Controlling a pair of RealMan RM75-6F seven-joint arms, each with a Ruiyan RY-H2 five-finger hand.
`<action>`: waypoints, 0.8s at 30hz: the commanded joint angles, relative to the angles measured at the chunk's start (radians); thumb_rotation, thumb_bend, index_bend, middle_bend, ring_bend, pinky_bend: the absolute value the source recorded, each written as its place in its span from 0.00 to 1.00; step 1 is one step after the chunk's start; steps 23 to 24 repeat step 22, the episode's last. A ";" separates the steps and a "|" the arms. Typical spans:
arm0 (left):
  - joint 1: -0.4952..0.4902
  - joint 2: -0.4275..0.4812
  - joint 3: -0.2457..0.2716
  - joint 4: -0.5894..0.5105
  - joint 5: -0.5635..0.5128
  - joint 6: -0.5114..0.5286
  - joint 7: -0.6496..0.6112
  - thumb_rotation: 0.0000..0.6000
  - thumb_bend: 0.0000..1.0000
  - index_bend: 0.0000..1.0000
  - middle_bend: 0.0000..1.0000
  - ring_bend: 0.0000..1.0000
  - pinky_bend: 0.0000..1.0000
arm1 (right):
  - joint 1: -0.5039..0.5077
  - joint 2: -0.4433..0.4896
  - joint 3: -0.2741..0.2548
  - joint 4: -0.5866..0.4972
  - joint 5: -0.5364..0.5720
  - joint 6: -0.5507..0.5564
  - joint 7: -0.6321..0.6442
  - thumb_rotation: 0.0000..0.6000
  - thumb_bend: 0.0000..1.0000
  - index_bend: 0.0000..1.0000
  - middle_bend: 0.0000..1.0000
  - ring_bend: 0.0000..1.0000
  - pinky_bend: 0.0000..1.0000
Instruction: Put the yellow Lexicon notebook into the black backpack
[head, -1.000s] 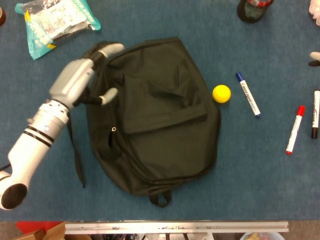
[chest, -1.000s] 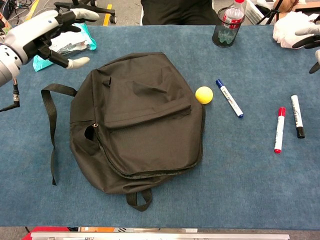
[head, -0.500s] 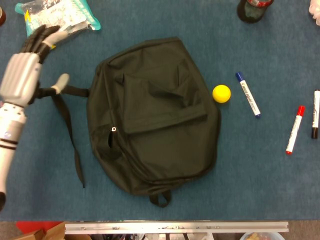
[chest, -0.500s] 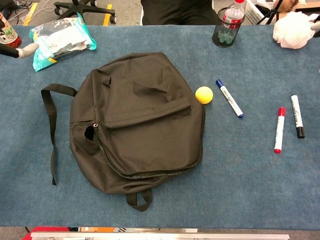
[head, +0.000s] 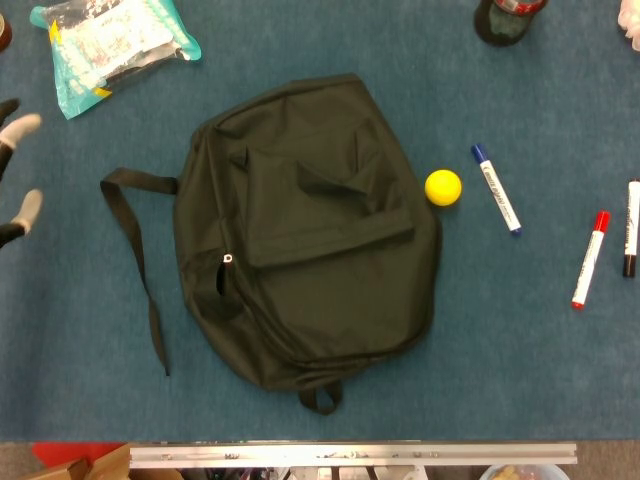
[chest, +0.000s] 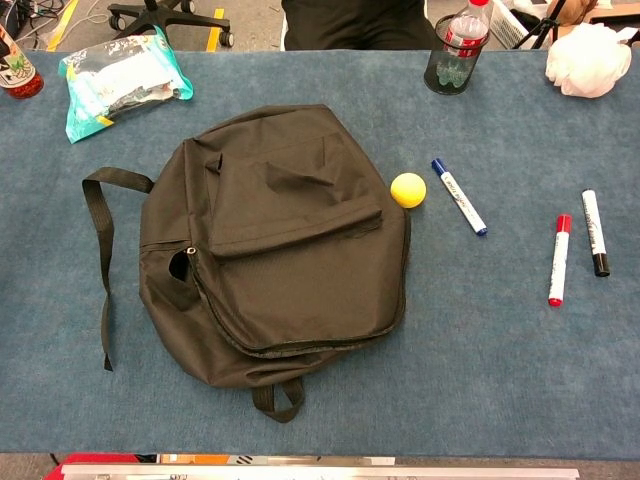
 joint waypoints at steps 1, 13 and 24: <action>0.040 0.031 0.027 -0.034 0.001 0.027 0.034 1.00 0.31 0.21 0.14 0.06 0.11 | 0.012 -0.001 -0.034 0.008 -0.003 0.045 -0.006 1.00 0.15 0.14 0.21 0.07 0.31; 0.155 0.013 0.046 -0.055 0.018 0.152 0.119 1.00 0.31 0.24 0.17 0.06 0.11 | 0.063 0.010 -0.125 -0.031 0.005 0.120 -0.022 1.00 0.15 0.17 0.23 0.07 0.31; 0.176 0.018 0.046 -0.075 0.021 0.141 0.158 1.00 0.31 0.26 0.18 0.06 0.11 | 0.100 0.004 -0.187 -0.048 -0.017 0.161 -0.036 1.00 0.15 0.19 0.24 0.07 0.31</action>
